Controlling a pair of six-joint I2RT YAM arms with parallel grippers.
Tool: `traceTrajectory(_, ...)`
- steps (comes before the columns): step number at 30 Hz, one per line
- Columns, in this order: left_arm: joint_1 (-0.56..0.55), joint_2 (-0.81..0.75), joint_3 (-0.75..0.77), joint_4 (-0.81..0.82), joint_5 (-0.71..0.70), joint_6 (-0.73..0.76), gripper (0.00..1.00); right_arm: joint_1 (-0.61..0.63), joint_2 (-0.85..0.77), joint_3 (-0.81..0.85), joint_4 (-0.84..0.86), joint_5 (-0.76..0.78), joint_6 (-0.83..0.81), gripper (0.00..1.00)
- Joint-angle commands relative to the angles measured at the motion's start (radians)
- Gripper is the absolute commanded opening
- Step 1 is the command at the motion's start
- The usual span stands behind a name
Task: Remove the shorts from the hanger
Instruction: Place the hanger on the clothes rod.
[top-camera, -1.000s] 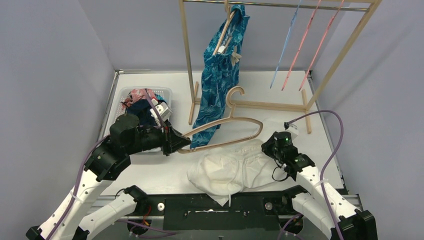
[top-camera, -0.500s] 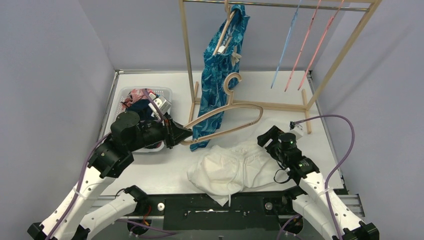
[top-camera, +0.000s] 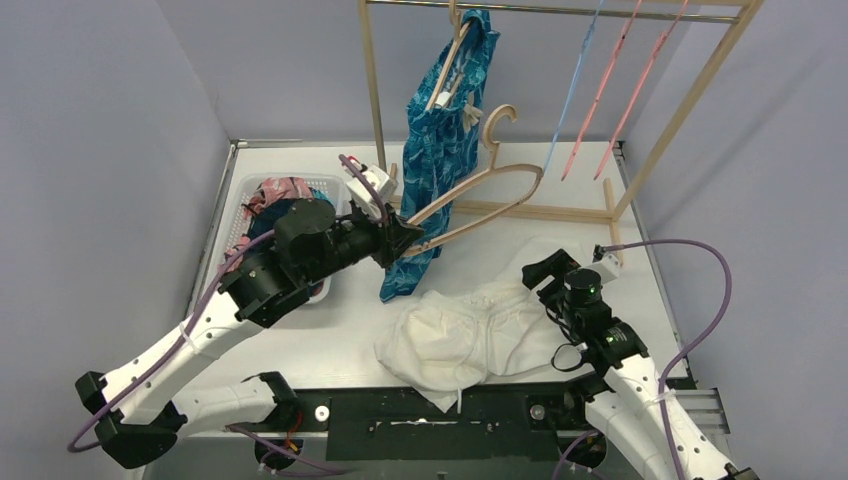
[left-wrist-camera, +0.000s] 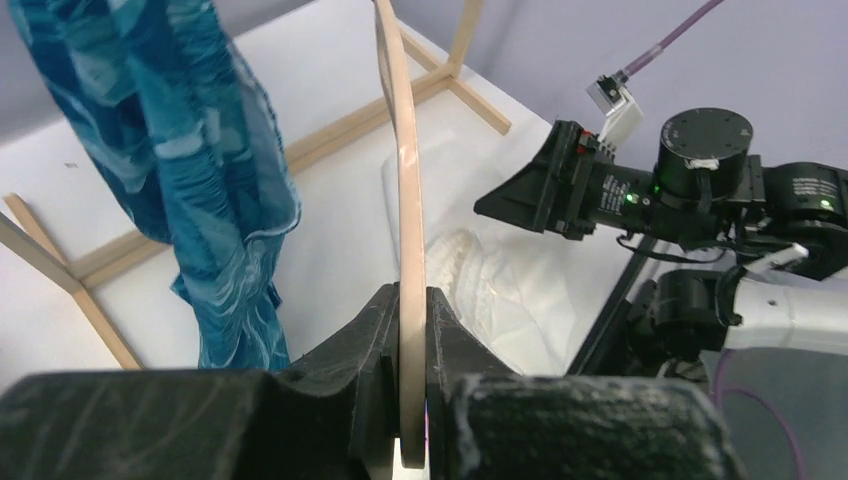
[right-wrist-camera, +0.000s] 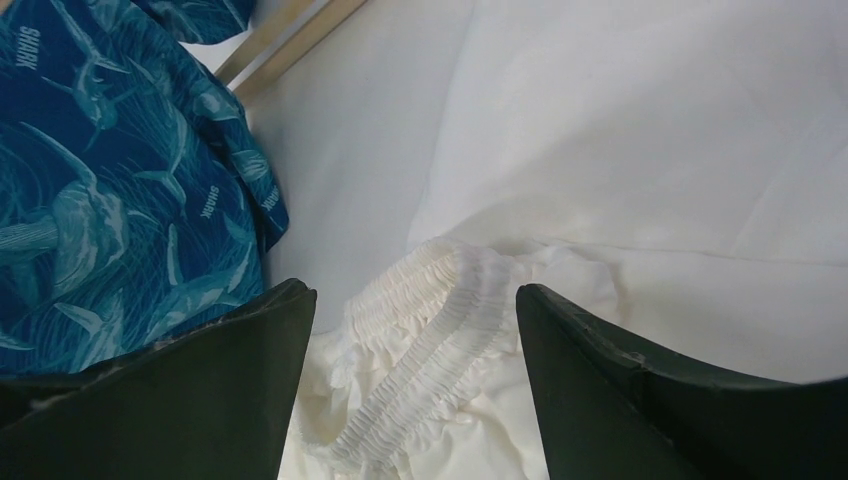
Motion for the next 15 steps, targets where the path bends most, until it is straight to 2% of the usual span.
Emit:
traceTrajectory(1,-0.142,0.008,0.074,0.158,-0.328,0.136,0.0,-0.003,-0.057,-0.012,0.021,0.04,0.013,0.75)
traceTrajectory(6,-0.221,0.044,0.074,0.335,-0.48,0.246,0.0,-0.002,-0.121,-0.039,0.036,-0.006,-0.082,0.79)
traceTrajectory(11,-0.268,0.137,0.12,0.497,-0.568,0.353,0.0,-0.003,-0.19,-0.027,-0.024,0.008,-0.144,0.83)
traceTrajectory(15,-0.282,0.205,0.158,0.594,-0.587,0.371,0.0,-0.002,-0.255,-0.033,-0.054,0.006,-0.12,0.87)
